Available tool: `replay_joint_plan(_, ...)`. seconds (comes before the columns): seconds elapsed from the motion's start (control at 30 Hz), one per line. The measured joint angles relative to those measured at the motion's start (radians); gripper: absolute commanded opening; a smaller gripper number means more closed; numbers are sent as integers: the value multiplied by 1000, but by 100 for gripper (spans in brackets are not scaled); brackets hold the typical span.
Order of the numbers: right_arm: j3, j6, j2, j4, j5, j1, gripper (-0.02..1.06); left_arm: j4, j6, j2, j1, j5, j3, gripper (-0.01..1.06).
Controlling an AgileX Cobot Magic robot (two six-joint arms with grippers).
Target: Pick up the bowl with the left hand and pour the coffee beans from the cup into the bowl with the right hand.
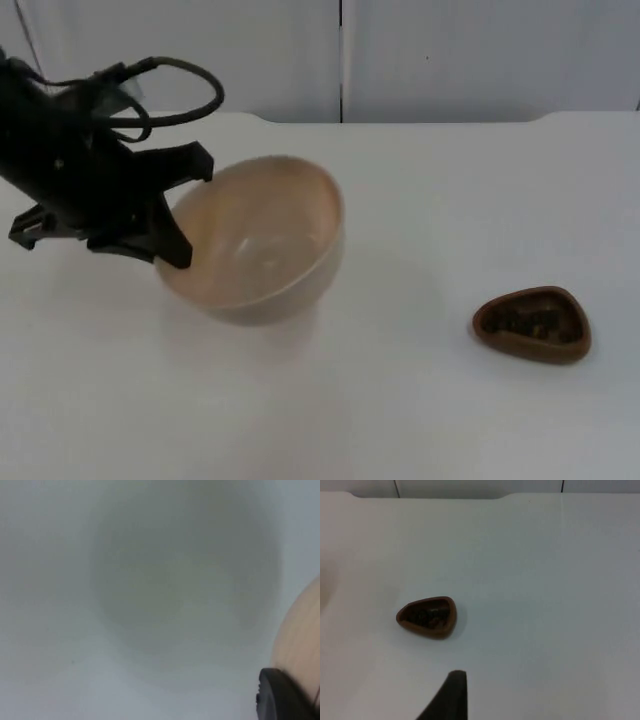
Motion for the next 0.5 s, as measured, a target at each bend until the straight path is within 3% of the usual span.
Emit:
replay_joint_plan(0.1,0,0,0,0,0,0,105,180,-155,-26,-73,43,-47,0)
replay_joint_plan(0.27,0,0,0,0,0,0,105,364,-326,-43,-171,73,-79,0)
replay_joint_plan(0.5,0,0,0,0,0,0,105,407,-377,-45,-248,99,-80,0)
